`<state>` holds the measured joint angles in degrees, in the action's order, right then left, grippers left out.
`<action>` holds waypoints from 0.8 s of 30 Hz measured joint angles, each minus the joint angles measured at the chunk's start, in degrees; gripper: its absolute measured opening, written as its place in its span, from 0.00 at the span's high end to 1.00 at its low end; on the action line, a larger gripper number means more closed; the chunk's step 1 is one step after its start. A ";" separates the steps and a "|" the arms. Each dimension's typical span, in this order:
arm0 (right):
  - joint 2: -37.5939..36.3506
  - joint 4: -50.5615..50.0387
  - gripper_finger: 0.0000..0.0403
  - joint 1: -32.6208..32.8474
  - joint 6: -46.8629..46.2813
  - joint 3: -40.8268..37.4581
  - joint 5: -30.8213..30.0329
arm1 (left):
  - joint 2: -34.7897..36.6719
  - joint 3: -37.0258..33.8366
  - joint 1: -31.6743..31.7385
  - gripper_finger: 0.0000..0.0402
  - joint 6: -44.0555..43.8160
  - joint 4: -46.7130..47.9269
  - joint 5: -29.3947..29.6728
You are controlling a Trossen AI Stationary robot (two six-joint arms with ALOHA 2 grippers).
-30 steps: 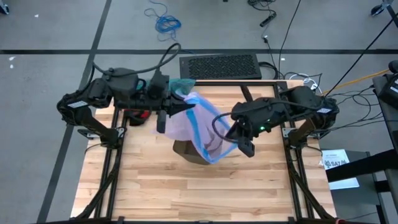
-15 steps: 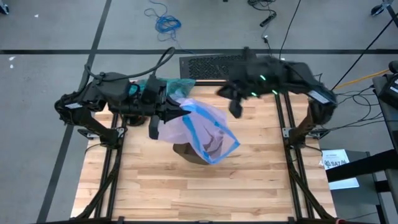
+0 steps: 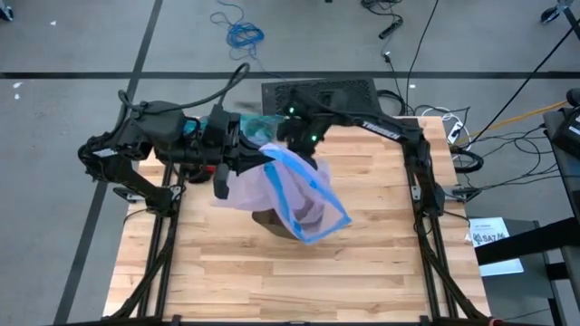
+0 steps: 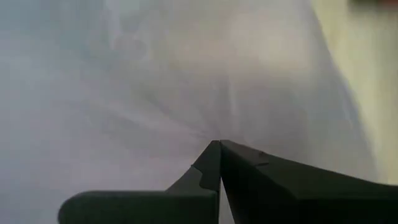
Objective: Place trash/remove bag and relplace
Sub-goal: Insert the new pink trash bag into the black trash bin
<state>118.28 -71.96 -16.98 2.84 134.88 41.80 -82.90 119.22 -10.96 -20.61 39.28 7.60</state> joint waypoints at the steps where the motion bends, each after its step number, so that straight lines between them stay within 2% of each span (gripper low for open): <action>1: 0.63 -3.69 1.00 0.22 1.38 0.01 -0.46 | 0.19 0.00 0.00 1.00 0.19 0.07 0.05; 5: 1.74 -14.16 1.00 1.36 4.93 0.01 -4.32 | 0.27 0.00 -0.04 1.00 0.37 0.54 0.56; 11: -0.98 -17.53 1.00 -0.02 3.41 0.12 -6.57 | -0.01 -0.99 -0.04 1.00 0.43 0.12 8.06; 15: -1.60 -17.97 1.00 -1.31 2.29 0.19 -7.97 | -0.17 -5.97 -0.70 1.00 -3.22 -1.44 13.91; 24: -1.75 -18.01 1.00 -2.29 2.44 0.17 -13.68 | -0.24 -17.50 -3.49 1.00 -9.28 -9.35 18.40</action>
<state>116.54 -89.97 -19.27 5.28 135.04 28.12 -83.13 101.72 -14.46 -29.89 29.93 25.99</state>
